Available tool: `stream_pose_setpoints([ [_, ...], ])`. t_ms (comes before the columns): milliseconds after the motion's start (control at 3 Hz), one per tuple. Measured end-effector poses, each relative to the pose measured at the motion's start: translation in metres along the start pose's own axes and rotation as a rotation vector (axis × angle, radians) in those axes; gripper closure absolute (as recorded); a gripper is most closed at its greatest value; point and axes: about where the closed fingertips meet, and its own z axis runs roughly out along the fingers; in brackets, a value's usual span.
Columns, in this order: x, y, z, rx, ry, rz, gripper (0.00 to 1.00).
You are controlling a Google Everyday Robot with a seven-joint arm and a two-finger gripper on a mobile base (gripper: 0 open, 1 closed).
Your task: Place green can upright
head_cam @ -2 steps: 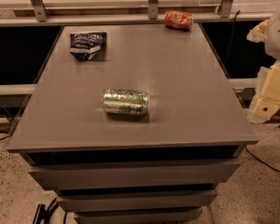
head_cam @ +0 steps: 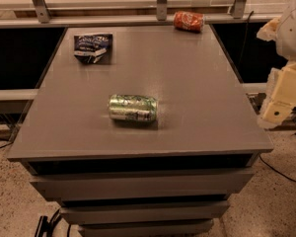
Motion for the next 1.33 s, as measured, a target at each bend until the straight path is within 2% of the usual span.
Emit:
stream_pose_setpoints([
  [333, -0.033, -0.006, 0.003, 0.004, -0.085, -0.115, 0.0],
  [667, -0.06, -0.011, 0.005, 0.004, -0.203, -0.288, 0.0],
  [1000, -0.062, -0.011, 0.013, -0.024, -0.268, -0.451, 0.0],
  [1333, -0.063, -0.011, 0.014, -0.012, -0.271, -0.544, 0.0],
])
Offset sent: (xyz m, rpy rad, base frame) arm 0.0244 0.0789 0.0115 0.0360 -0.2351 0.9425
